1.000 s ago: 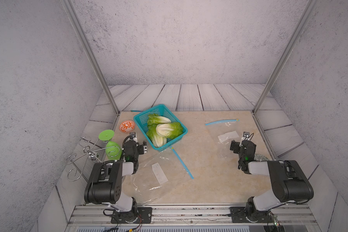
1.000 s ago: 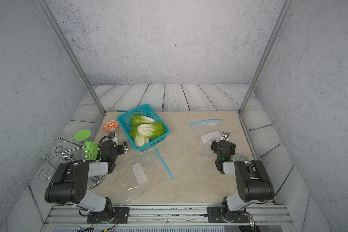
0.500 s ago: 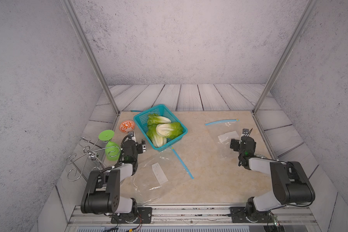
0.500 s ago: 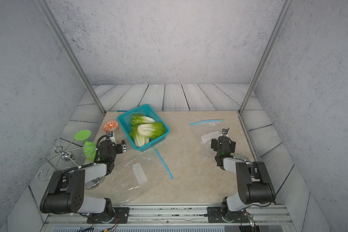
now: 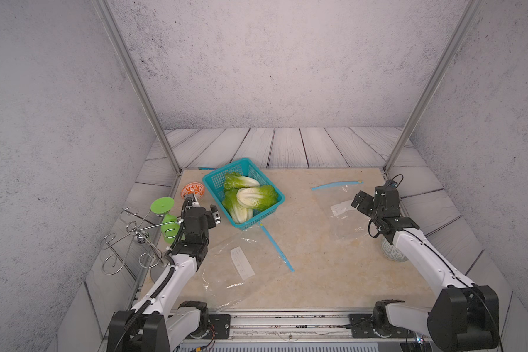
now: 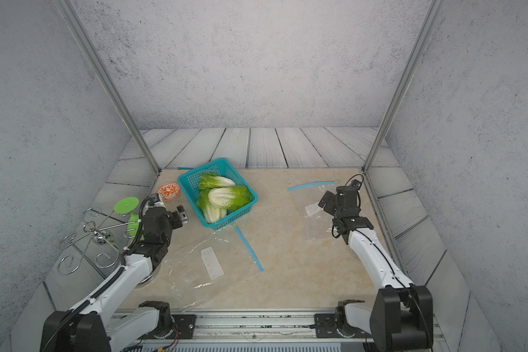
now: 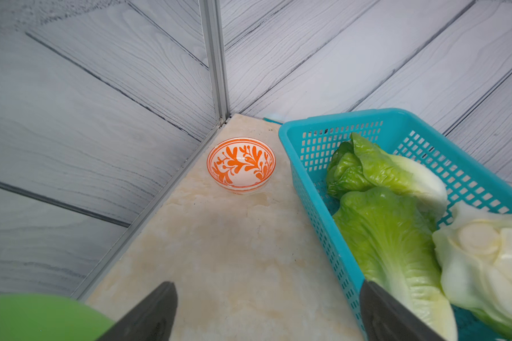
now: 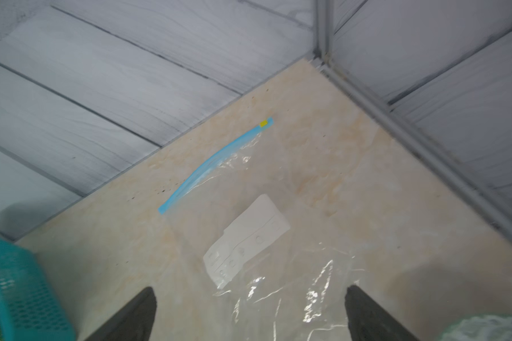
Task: Put the chinese cabbages into a zipper bag and zip it
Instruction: Pick up the zipper food storage bag at the center of the board.
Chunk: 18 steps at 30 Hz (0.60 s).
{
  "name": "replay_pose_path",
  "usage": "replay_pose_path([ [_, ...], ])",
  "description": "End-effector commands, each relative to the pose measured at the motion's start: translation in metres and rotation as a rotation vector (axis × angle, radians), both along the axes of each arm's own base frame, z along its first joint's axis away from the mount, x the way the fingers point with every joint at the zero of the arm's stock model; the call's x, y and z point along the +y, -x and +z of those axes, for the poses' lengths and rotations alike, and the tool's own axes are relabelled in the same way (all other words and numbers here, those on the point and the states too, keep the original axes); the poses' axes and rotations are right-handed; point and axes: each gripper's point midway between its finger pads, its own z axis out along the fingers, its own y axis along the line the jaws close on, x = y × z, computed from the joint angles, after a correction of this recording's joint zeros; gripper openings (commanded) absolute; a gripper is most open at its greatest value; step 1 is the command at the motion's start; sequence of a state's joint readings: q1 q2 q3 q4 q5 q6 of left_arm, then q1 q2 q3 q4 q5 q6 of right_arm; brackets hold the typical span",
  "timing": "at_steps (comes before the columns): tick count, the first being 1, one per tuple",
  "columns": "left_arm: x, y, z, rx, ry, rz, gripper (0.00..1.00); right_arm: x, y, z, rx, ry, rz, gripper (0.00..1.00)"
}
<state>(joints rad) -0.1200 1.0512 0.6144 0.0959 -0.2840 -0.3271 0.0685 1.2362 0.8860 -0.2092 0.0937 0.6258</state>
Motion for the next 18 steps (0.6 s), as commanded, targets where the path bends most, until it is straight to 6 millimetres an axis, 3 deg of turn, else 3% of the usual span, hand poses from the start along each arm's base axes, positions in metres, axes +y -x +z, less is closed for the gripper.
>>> replay_pose_path([
  [1, -0.025, 0.015, -0.009, 0.120, 0.189, -0.069, 0.98, 0.036, 0.020, -0.013, 0.121, -0.217, 0.110, 0.96],
  [3, -0.035, 0.019, -0.005, 0.111, 0.271, -0.093, 0.99, 0.028, 0.027, -0.012, 0.183, -0.145, 0.105, 0.96],
  [6, -0.028, 0.032, -0.003, 0.096, 0.396, 0.006, 0.99, 0.016, 0.040, -0.022, 0.336, -0.046, 0.099, 0.97],
  [9, -0.049, 0.030, 0.025, 0.038, 0.346, -0.172, 1.00, 0.012, 0.049, -0.039, 0.418, -0.035, 0.077, 0.97],
  [12, -0.060, 0.030, 0.041, 0.059, 0.290, -0.234, 0.92, -0.002, 0.057, -0.062, 0.487, -0.022, 0.001, 0.99],
  [18, -0.088, 0.037, 0.046, 0.166, 0.221, -0.341, 0.80, -0.005, 0.062, -0.078, 0.537, -0.087, -0.048, 0.99],
])
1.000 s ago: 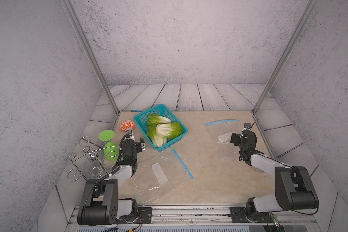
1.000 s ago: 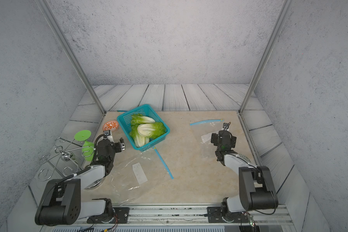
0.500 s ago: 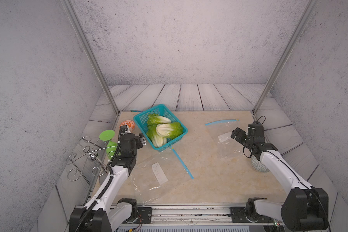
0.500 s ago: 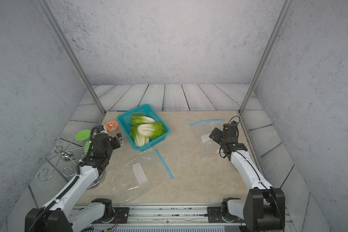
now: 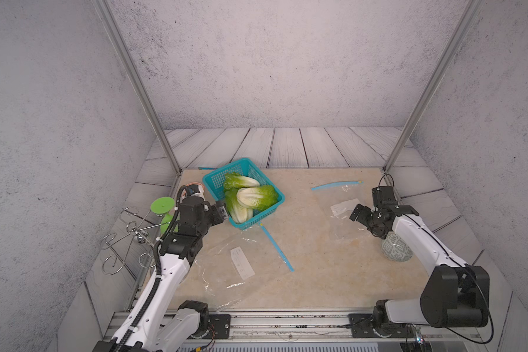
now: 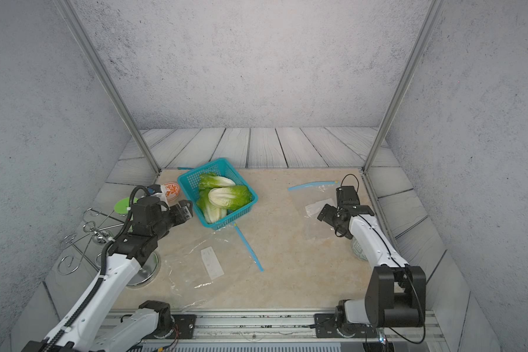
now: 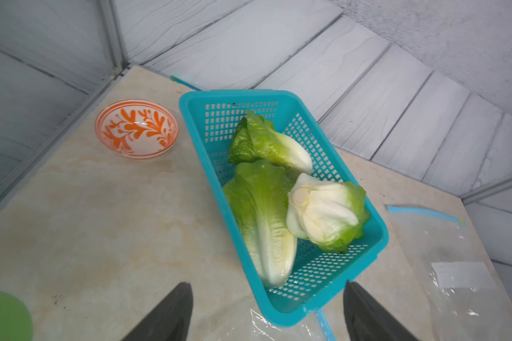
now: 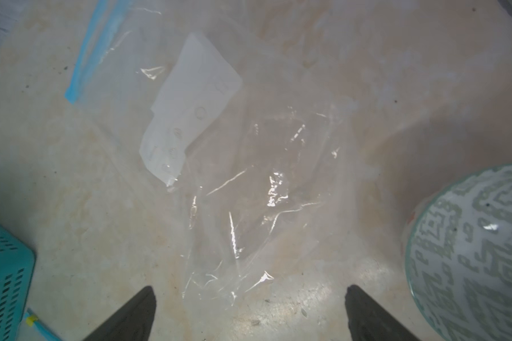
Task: Put the chinese cabbages into a zipper bag and zip it
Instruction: Pick up the zipper food storage bag at the center of the board.
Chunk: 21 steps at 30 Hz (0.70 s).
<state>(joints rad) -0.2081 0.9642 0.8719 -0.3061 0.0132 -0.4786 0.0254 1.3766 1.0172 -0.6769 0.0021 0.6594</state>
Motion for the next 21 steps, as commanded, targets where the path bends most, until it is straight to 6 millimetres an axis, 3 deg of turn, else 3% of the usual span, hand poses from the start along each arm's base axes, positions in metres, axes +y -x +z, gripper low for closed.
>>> replay_pose_path([
  [1, -0.015, 0.013, -0.014, 0.092, -0.051, -0.078, 0.78, -0.009, 0.007, -0.015, 0.079, 0.019, -0.047, 0.99],
  [6, -0.035, 0.017, -0.020, 0.133, -0.111, -0.129, 0.74, -0.021, -0.038, 0.015, -0.003, 0.117, 0.009, 0.99],
  [10, -0.049, 0.015, -0.015, 0.129, -0.165, -0.184, 0.74, -0.029, -0.073, 0.014, -0.029, 0.156, 0.005, 0.99],
  [16, -0.065, 0.014, -0.002, 0.104, -0.208, -0.239, 0.75, -0.045, -0.120, -0.008, 0.019, 0.163, 0.044, 0.99],
  [21, -0.072, 0.017, -0.008, 0.104, -0.173, -0.264, 0.76, -0.036, -0.132, -0.042, 0.112, 0.128, 0.150, 0.99],
])
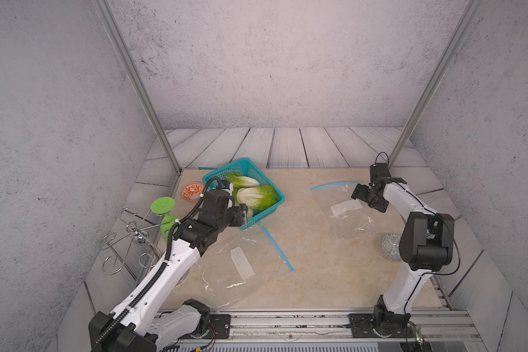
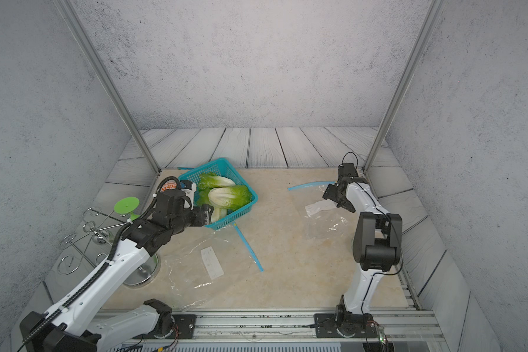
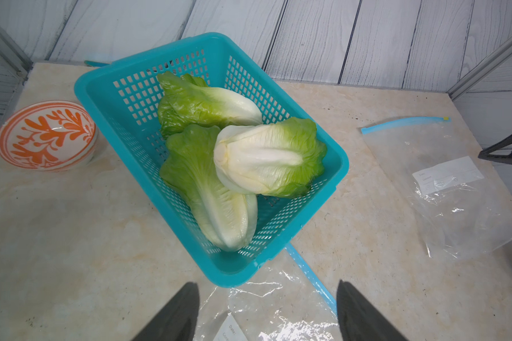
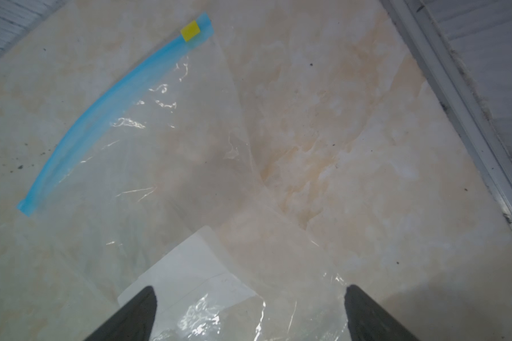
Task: Put the chinese cabbages into a zipper bag and zip it
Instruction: Pick up the zipper food storage bag at the center of the board.
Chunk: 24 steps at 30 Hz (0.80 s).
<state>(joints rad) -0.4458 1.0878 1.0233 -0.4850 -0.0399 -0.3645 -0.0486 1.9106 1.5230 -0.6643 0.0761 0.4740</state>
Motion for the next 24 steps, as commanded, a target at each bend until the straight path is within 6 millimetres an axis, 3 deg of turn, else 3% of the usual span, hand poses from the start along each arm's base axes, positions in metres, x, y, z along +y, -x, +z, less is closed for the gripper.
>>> replay_pose_path([
  [1, -0.003, 0.004, -0.003, 0.002, 0.005, -0.015, 0.76, 0.011, 0.003, -0.034, 0.124, -0.043, 0.103, 0.99],
  [6, -0.003, 0.005, -0.004, 0.006, 0.019, -0.009, 0.76, 0.032, 0.015, -0.063, 0.197, -0.171, 0.137, 0.99],
  [9, -0.003, 0.003, 0.002, -0.001, 0.014, -0.009, 0.76, 0.040, 0.026, -0.073, 0.218, -0.215, 0.130, 0.92],
  [11, 0.000, 0.002, 0.007, -0.007, -0.001, 0.002, 0.76, 0.044, 0.033, -0.077, 0.229, -0.236, 0.130, 0.82],
  [14, 0.002, 0.003, 0.019, -0.018, -0.009, 0.004, 0.76, 0.046, 0.042, -0.078, 0.228, -0.246, 0.118, 0.55],
  [16, 0.002, 0.003, 0.025, -0.015, 0.000, 0.006, 0.76, 0.048, 0.046, -0.072, 0.208, -0.253, 0.108, 0.38],
  [19, -0.002, 0.007, 0.032, 0.015, 0.037, -0.004, 0.75, 0.063, 0.049, -0.055, 0.128, -0.318, 0.125, 0.20],
  [22, -0.013, 0.014, 0.036, 0.054, 0.084, -0.056, 0.73, 0.084, 0.054, -0.024, 0.025, -0.388, 0.182, 0.11],
  [24, -0.014, 0.020, 0.025, 0.122, 0.064, -0.075, 0.73, 0.096, 0.062, -0.004, -0.021, -0.378, 0.235, 0.09],
])
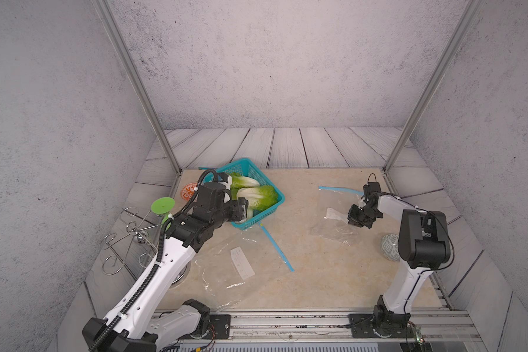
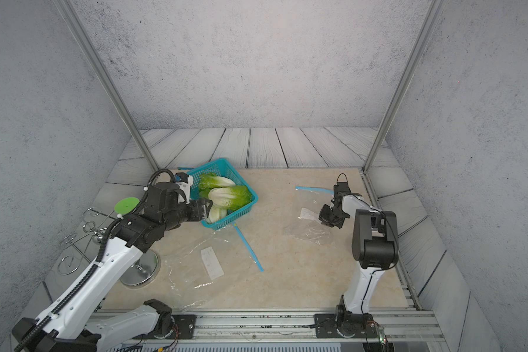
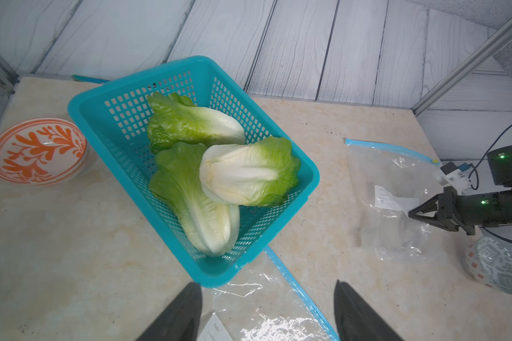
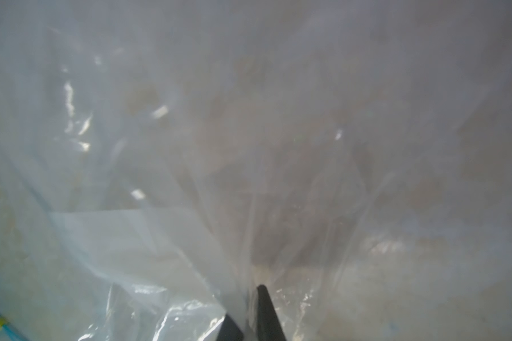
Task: Put the chinese cabbages into a zipper bag and zip it
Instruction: Pick up the zipper food storage bag at the center of the board.
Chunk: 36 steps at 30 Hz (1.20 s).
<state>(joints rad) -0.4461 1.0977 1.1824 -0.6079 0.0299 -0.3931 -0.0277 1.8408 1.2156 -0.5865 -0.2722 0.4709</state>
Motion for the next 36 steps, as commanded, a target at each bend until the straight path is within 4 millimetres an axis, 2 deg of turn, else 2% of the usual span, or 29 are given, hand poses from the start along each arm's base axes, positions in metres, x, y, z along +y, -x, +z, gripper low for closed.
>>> replay_pose_path([
  [1, -0.004, 0.015, -0.022, 0.148, -0.020, -0.049, 0.73, 0.031, -0.003, 0.065, -0.197, -0.063, 0.076, 0.07],
  [4, -0.004, 0.022, -0.025, 0.211, 0.014, -0.065, 0.76, 0.050, 0.013, 0.102, -0.313, -0.072, 0.108, 0.05],
  [7, -0.018, 0.025, -0.014, 0.214, 0.113, -0.109, 0.81, 0.066, 0.024, 0.147, -0.476, -0.127, 0.125, 0.04],
  [11, -0.052, 0.022, -0.004, 0.218, 0.331, -0.193, 0.89, 0.102, 0.038, 0.209, -0.653, -0.241, 0.242, 0.05],
  [14, -0.075, 0.017, 0.006, 0.228, 0.492, -0.253, 0.93, 0.134, 0.052, 0.236, -0.726, -0.260, 0.343, 0.05],
  [17, -0.086, 0.013, 0.028, 0.197, 0.595, -0.292, 0.95, 0.160, 0.059, 0.246, -0.764, -0.273, 0.395, 0.05],
  [20, -0.088, 0.014, 0.046, 0.145, 0.627, -0.322, 0.96, 0.178, 0.060, 0.247, -0.778, -0.293, 0.403, 0.05],
  [22, -0.086, 0.013, 0.042, 0.144, 0.611, -0.311, 0.96, 0.190, 0.063, 0.252, -0.797, -0.328, 0.420, 0.05],
  [26, -0.083, 0.002, 0.018, 0.177, 0.562, -0.272, 0.93, 0.210, 0.076, 0.267, -0.828, -0.389, 0.451, 0.05],
  [28, -0.084, -0.004, 0.019, 0.157, 0.577, -0.265, 0.89, 0.216, 0.081, 0.264, -0.812, -0.410, 0.453, 0.05],
  [33, -0.094, -0.012, 0.039, 0.058, 0.617, -0.334, 0.75, 0.232, 0.090, 0.250, -0.766, -0.483, 0.459, 0.10],
  [36, -0.093, -0.013, 0.036, 0.013, 0.615, -0.346, 0.60, 0.239, 0.095, 0.245, -0.738, -0.516, 0.477, 0.15],
])
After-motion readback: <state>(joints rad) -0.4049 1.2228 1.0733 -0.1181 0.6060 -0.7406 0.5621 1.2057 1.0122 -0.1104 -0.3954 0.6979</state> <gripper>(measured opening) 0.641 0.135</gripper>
